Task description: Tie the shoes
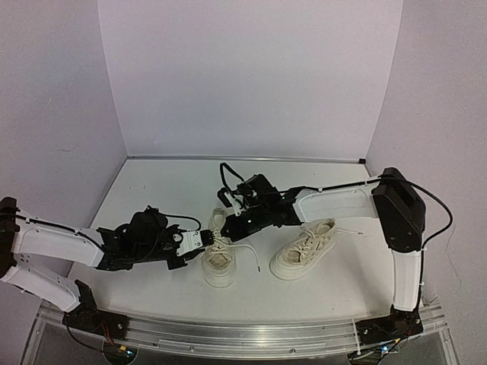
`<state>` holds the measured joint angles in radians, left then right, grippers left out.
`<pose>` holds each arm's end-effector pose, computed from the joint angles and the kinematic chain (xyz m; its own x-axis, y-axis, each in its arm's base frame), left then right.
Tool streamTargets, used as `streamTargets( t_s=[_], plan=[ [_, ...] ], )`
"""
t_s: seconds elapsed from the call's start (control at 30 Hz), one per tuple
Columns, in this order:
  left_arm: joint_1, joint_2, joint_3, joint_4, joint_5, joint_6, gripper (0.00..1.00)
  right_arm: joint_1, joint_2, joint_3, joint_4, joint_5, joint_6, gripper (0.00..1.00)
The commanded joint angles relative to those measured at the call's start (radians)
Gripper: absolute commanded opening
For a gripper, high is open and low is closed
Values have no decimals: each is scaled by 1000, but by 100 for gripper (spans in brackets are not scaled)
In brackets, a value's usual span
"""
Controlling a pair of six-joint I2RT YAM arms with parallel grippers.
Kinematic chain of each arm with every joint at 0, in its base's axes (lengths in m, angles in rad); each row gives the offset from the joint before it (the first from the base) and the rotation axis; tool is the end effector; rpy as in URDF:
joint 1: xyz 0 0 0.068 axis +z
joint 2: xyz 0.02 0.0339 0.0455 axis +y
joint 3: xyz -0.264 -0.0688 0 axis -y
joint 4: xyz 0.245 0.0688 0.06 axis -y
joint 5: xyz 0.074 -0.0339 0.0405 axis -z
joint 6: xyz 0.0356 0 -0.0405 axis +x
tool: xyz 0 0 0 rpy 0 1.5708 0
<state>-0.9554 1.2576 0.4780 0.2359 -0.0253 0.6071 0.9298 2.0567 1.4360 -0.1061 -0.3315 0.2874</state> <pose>0.1444 -0.2027 0.1784 0.2133 0.6862 -0.6954 0.8305 0.2475 0.4990 0.2646 0.3740 0.1817 -0.6371 -0.4057 -0.6553 -0.7536 0.5063 0.4192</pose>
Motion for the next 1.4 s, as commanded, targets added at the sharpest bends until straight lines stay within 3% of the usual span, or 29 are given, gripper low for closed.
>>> streamTargets(
  t_s=[0.0,0.93,1.37],
  plan=[
    [-13,75,81,18,-51,132,26,-7,-49,-8,43,-21,17,0],
    [-16,298,198,101,-87,256,25,-23,-37,-20,68,-63,38,0],
    [-16,338,201,132,-134,247,6,-27,-35,-22,74,-76,44,0]
  ],
)
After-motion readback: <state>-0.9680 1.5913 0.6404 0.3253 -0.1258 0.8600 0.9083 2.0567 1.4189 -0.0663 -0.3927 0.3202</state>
